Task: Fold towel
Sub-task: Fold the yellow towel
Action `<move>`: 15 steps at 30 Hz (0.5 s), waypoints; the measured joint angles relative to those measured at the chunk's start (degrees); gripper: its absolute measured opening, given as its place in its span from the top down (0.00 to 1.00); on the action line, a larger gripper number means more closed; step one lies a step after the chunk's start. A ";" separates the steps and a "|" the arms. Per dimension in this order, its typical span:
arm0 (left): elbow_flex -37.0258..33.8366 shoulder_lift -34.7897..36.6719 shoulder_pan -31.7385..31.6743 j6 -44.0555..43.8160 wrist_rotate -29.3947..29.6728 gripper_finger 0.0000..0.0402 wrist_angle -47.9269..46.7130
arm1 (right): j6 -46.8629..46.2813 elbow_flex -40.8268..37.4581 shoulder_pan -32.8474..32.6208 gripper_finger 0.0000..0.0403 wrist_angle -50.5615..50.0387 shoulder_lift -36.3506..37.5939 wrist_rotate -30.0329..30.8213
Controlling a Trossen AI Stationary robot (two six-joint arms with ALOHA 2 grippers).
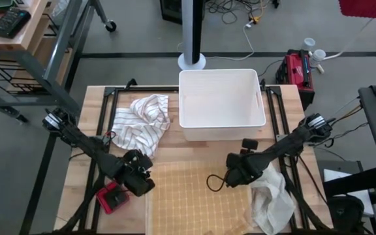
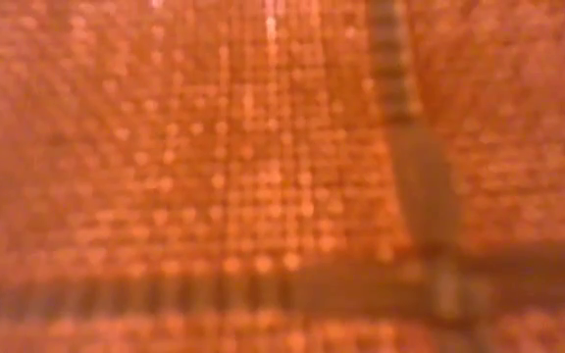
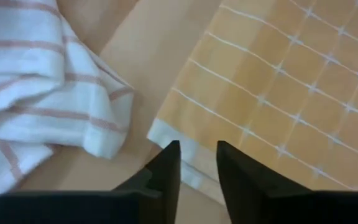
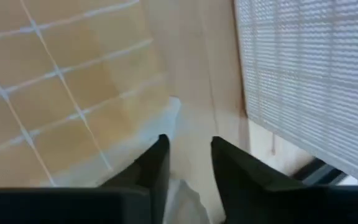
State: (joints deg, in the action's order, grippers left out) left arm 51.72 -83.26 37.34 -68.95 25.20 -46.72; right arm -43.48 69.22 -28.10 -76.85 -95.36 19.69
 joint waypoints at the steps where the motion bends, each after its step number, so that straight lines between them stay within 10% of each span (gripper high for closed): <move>1: 0.00 0.37 0.30 -0.52 -1.42 0.72 0.16 | -0.61 0.23 -0.47 0.68 -1.28 0.45 0.04; 6: 0.00 2.16 4.82 -3.02 -8.27 0.67 3.49 | -9.66 -0.33 -5.34 0.57 -5.29 5.95 2.30; 15: 0.02 -0.36 13.80 -4.79 -2.96 0.70 19.47 | -22.63 -7.26 -20.80 0.53 12.13 18.11 9.50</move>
State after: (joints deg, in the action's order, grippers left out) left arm 51.74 -83.62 51.15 -73.74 22.23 -27.24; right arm -66.10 61.96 -48.90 -64.73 -77.25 29.19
